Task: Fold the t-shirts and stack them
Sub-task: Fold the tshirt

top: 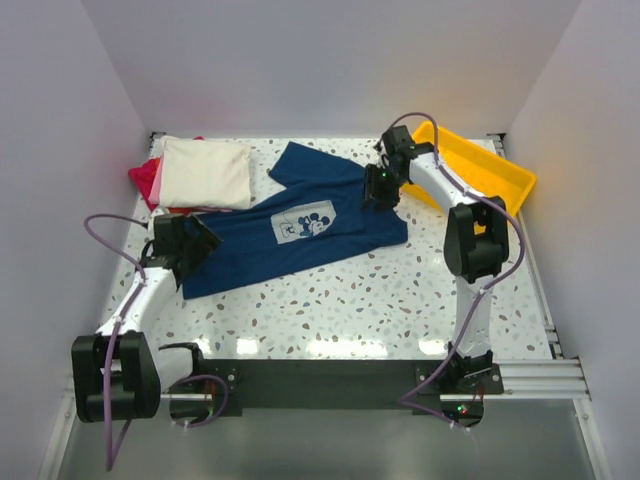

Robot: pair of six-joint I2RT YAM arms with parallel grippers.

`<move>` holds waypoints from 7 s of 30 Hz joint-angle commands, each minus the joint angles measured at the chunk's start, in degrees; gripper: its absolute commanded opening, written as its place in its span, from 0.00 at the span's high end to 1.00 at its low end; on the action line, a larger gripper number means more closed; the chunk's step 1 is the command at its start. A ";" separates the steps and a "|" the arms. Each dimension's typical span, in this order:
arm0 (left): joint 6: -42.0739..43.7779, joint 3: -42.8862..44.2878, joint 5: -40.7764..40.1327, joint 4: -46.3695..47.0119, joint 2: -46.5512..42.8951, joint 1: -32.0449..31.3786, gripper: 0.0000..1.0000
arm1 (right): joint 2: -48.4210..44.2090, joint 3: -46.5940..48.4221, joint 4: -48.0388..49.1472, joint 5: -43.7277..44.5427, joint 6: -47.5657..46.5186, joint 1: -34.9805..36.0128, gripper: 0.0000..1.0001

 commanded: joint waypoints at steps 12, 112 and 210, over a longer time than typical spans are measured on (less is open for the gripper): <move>-0.40 -8.22 4.52 10.04 4.35 -0.64 0.03 | -3.32 -9.90 4.94 0.79 1.55 4.29 0.59; 2.31 -11.05 -5.67 -5.25 -5.23 -0.64 0.02 | -18.43 -24.22 12.24 2.81 -0.64 -4.14 0.34; 5.39 -2.70 -6.38 -10.97 -5.75 -3.02 0.02 | -13.51 -11.57 -0.17 3.62 -10.14 -5.04 0.50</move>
